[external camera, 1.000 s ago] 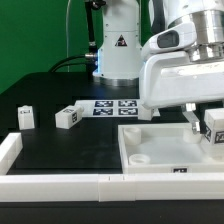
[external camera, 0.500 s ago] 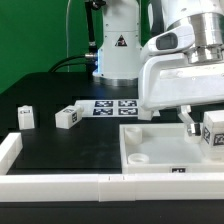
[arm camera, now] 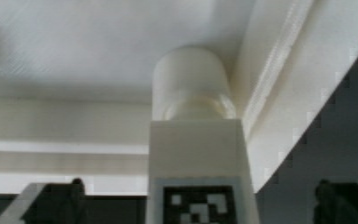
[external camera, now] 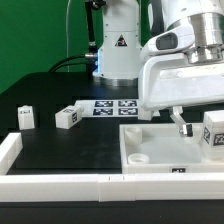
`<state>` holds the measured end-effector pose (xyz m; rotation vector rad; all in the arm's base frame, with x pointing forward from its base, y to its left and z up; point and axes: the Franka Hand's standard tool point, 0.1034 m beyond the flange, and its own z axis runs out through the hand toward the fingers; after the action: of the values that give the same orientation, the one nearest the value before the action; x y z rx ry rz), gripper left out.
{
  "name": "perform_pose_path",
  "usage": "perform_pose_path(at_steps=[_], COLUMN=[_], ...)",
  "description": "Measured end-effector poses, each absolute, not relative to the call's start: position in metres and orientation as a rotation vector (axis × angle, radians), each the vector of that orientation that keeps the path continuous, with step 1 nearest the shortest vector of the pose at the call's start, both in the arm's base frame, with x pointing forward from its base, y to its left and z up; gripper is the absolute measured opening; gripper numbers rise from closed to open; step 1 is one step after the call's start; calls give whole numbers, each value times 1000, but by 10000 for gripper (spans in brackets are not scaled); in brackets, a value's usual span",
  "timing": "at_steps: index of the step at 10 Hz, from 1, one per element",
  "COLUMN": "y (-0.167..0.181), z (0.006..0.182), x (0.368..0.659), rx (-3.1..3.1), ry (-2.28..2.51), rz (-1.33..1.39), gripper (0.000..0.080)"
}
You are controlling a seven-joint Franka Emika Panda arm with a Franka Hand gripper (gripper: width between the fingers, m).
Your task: Assemble one leg
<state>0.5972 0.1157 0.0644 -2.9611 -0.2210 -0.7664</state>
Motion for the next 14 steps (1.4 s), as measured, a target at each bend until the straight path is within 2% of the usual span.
perform_pose_path(at_steps=[1, 4, 7, 8, 11, 14], y=[116, 118, 119, 117, 108, 113], z=[66, 93, 90, 84, 83, 84], x=[597, 604, 603, 600, 609, 604], rx=[-2962, -2961, -2972, -2992, -3024, -3000], ry=[-219, -215, -219, -216, -207, -224], rz=[-758, -729, -661, -541, -148, 206], gripper=[649, 649, 649, 649, 649, 649])
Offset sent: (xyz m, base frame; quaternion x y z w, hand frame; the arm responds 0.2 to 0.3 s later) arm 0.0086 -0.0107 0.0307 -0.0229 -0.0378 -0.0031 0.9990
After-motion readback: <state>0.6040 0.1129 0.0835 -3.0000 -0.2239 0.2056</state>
